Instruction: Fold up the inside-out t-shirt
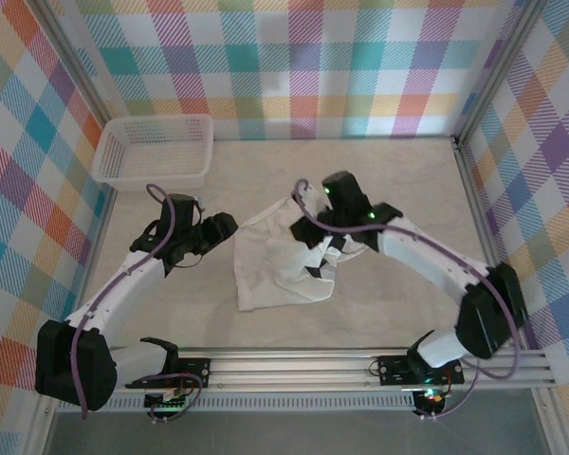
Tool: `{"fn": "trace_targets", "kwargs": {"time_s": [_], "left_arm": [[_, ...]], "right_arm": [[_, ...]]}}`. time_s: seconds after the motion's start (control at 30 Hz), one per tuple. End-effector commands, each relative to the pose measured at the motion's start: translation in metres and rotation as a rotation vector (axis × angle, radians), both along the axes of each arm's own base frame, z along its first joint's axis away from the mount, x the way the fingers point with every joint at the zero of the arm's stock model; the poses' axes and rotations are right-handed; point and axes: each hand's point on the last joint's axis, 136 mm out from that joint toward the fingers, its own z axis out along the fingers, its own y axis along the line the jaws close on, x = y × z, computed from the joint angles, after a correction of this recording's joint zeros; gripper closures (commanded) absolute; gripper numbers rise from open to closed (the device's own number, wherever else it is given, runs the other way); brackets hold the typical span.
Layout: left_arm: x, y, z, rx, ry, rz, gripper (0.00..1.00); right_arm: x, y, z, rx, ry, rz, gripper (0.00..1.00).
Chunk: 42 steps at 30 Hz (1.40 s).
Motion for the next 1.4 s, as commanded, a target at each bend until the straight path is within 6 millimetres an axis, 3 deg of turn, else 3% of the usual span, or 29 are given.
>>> {"fn": "trace_targets", "kwargs": {"time_s": [0.0, 0.07, 0.1, 0.17, 0.23, 0.33, 0.43, 0.6, 0.7, 0.9, 1.07, 1.37], "left_arm": [[0.005, -0.009, 0.003, -0.023, -0.007, -0.03, 0.37], [0.006, -0.01, -0.001, -0.021, 0.009, -0.034, 0.37], [0.006, -0.01, -0.003, -0.021, 0.014, -0.036, 0.37], [0.011, -0.012, 0.001, -0.028, -0.009, -0.039, 0.37], [0.013, -0.014, 0.001, -0.028, -0.012, -0.043, 0.37], [0.013, -0.019, 0.001, -0.029, -0.012, -0.068, 0.37], [0.007, -0.038, 0.005, -0.021, -0.025, -0.139, 0.37], [-0.014, -0.087, 0.011, -0.006, -0.052, -0.304, 0.37], [-0.027, -0.12, 0.01, 0.021, -0.054, -0.405, 0.38], [-0.055, -0.181, -0.02, 0.134, 0.082, -0.615, 0.43], [-0.05, -0.19, -0.053, 0.254, 0.179, -0.631, 0.48], [-0.059, -0.206, -0.064, 0.208, 0.274, -0.696, 0.71]], "right_arm": [[-0.047, -0.015, -0.061, 0.015, 0.201, 0.008, 0.91], [-0.067, -0.029, -0.089, -0.015, 0.289, -0.023, 0.85], [-0.073, -0.035, -0.098, -0.034, 0.326, -0.042, 0.75], [-0.08, -0.043, -0.103, -0.062, 0.354, -0.061, 0.6], [-0.079, -0.048, -0.097, -0.079, 0.332, -0.084, 0.55], [-0.068, -0.05, -0.077, -0.071, 0.259, -0.109, 0.51], [-0.056, -0.049, -0.063, -0.052, 0.236, -0.171, 0.49], [-0.024, -0.07, -0.06, -0.027, 0.26, -0.421, 0.47], [-0.015, -0.087, -0.061, 0.006, 0.278, -0.523, 0.46], [-0.015, -0.126, -0.067, -0.014, 0.307, -0.673, 0.44], [-0.02, -0.126, -0.064, -0.004, 0.313, -0.654, 0.43], [-0.024, -0.12, -0.067, -0.014, 0.333, -0.602, 0.42]]}}
